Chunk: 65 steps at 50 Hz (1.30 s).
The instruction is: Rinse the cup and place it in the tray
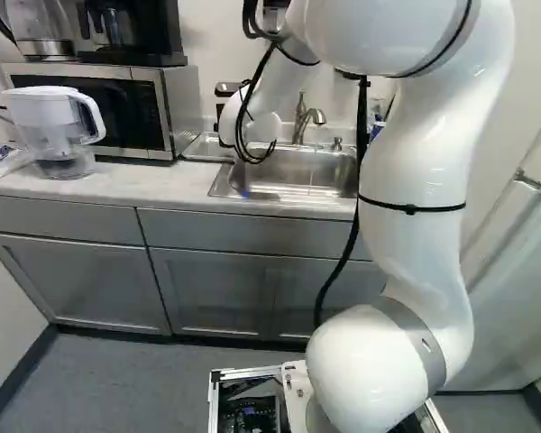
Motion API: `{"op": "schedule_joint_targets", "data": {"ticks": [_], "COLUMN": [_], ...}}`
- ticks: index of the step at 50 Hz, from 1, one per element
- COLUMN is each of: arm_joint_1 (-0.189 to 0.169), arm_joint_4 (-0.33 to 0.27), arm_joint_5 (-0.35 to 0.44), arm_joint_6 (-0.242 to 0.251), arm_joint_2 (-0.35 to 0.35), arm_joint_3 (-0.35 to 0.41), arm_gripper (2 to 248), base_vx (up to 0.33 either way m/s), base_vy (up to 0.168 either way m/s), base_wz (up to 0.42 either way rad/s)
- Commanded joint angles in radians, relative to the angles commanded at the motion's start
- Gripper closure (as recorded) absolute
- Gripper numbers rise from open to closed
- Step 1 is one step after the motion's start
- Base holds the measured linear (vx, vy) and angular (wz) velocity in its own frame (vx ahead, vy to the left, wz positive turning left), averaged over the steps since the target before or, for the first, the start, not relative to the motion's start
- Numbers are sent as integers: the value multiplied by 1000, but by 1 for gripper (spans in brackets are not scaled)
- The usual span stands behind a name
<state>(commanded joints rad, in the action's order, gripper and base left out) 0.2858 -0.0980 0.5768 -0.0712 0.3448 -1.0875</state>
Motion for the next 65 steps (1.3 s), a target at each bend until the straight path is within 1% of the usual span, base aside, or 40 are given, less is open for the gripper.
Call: {"op": "schedule_joint_targets", "data": {"ticks": [8, 15, 37, 38, 43, 44, 48, 49, 53, 54, 58, 59, 65], "arm_joint_1": [3, 3, 3, 3, 3, 3, 3, 3, 3, 3, 3, 3, 3], "arm_joint_4": [-10, -17, -17, -17, -17, -17, -17, -17, -17, -17, -17, -17, -17], "arm_joint_5": [0, 2, 2, 2, 2, 2, 2, 2, 2, 2, 2, 2, 2], "arm_joint_6": [0, 0, 0, 0, 0, 0, 0, 0, 0, 0, 0, 0, 0], "arm_joint_2": [37, 51, 51, 51, 51, 51, 51, 51, 51, 51, 47, 46, 38], "arm_joint_3": [-26, -28, -28, -28, -28, -28, -28, -28, -28, -28, -28, -29, -30], "arm_gripper": [128, 128, 128, 116, 116, 83, 83, 49, 49, 13, 13, 3, 3], "base_vx": [0, 0, 0, 0, 0, 0, 0, 0, 0, 0, 0, 0, 0], "base_vy": [0, 0, 0, 0, 0, 0, 0, 0, 0, 0, 0, 0, 0], "base_wz": [0, 0, 0, 0, 0, 0, 0, 0, 0, 0, 0, 0, 0]}}
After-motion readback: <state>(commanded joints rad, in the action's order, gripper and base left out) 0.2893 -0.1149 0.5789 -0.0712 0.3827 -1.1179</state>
